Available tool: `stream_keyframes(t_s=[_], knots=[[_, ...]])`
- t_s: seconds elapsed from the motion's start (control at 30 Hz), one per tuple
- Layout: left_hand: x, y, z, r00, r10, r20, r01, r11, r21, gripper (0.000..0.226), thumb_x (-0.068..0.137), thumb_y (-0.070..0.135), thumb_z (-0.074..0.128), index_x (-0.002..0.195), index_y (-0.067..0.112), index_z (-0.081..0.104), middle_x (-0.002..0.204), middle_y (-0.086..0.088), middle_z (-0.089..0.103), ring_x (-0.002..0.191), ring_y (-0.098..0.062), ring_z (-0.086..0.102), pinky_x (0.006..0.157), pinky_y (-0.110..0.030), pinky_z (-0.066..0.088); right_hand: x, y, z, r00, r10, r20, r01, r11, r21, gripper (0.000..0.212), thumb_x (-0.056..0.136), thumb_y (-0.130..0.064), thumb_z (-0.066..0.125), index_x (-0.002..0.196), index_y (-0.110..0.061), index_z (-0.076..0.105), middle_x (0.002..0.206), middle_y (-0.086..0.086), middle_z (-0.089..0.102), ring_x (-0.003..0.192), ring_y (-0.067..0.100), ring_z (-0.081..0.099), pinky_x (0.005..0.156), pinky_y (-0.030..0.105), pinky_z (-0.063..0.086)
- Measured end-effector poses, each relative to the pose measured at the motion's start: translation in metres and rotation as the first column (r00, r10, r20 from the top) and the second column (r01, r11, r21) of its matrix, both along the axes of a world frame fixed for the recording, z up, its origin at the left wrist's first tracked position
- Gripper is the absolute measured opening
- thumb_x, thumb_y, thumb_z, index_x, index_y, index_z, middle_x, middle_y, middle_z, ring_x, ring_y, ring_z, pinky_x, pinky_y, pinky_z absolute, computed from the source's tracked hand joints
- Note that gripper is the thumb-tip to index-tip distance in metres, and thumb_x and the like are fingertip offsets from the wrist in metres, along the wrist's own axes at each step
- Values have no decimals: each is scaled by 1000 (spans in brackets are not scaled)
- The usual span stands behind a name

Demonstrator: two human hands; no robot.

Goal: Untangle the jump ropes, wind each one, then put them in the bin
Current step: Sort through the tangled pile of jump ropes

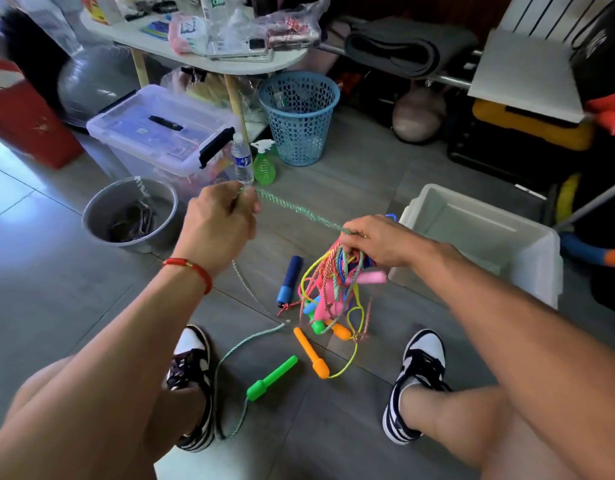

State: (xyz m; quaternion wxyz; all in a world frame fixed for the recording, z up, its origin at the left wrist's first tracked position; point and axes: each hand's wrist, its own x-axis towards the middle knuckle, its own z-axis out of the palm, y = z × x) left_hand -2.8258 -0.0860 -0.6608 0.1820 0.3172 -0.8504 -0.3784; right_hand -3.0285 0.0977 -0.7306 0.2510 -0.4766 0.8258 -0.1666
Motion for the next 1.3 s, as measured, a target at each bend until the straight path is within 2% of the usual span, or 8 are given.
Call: stream_keyframes(t_s=[0.07, 0.2, 0.4, 0.53, 0.77, 0.87, 1.07, 1.3], knots=[[-2, -9, -8, 974, -7, 228, 35, 992, -118, 19, 98, 23, 55, 110, 14, 66, 103, -12, 74, 98, -29, 67, 89, -36, 52, -1, 2, 6, 1000, 2, 17, -1, 1000, -16, 25, 99, -28, 60, 78, -19, 69, 65, -10, 63, 60, 2, 53, 64, 28, 44], [-14, 10, -23, 887, -285, 363, 338, 937, -89, 81, 85, 18, 73, 154, 15, 33, 152, -12, 44, 139, -27, 43, 112, -22, 29, 1, -3, 18, 996, 81, -21, -82, 994, -66, 22, 98, -37, 63, 92, -17, 71, 70, 3, 62, 62, 10, 52, 67, 35, 49], [-46, 58, -44, 851, -456, 260, 482, 875, -46, 24, 97, 31, 62, 111, 11, 59, 100, -11, 70, 97, -33, 65, 73, -28, 40, 8, -12, 31, 978, 173, -118, -188, 972, -140, 28, 94, -40, 59, 77, -18, 60, 65, -1, 58, 65, 18, 55, 64, 40, 48], [-51, 49, -39, 875, -387, 291, 451, 870, -200, 38, 98, 40, 45, 80, 9, 56, 89, -21, 70, 90, -44, 63, 68, -37, 44, 4, -5, 29, 996, 85, 7, -82, 982, -170, 12, 94, -35, 68, 90, -23, 70, 79, -4, 68, 76, 11, 61, 70, 31, 50], [-47, 38, -27, 934, -354, 53, 357, 915, -186, 20, 95, 11, 58, 77, 5, 61, 70, -15, 62, 73, -39, 56, 66, -39, 43, 10, -7, -3, 981, -34, -190, 1, 986, -169, 53, 70, -38, 81, 114, -28, 52, 122, -3, 46, 119, 21, 41, 102, 42, 35], [-43, 27, -24, 940, -335, 60, 339, 934, -112, 21, 98, 14, 57, 81, 6, 66, 76, -15, 65, 77, -37, 56, 71, -35, 42, 16, -3, -13, 901, -228, -368, 150, 962, -230, 55, 65, -57, 71, 104, -25, 50, 111, -2, 44, 109, 24, 46, 92, 47, 40], [-37, 19, -16, 954, -299, 34, 298, 954, 43, 27, 102, 14, 54, 79, 11, 66, 63, 8, 61, 58, 1, 56, 62, -13, 45, 39, -24, -21, 799, -395, -454, 257, 906, -336, 35, 71, -32, 68, 101, -25, 51, 110, 1, 45, 102, 25, 43, 76, 42, 41], [-20, -16, -12, 991, -135, 21, 129, 973, 189, 24, 94, 23, 56, 75, 17, 70, 76, -9, 70, 72, -27, 64, 79, -48, 58, -11, -3, -5, 803, -398, -443, 333, 917, -221, 13, 96, -18, 52, 98, -19, 64, 107, 10, 57, 96, 36, 61, 76, 44, 51]])
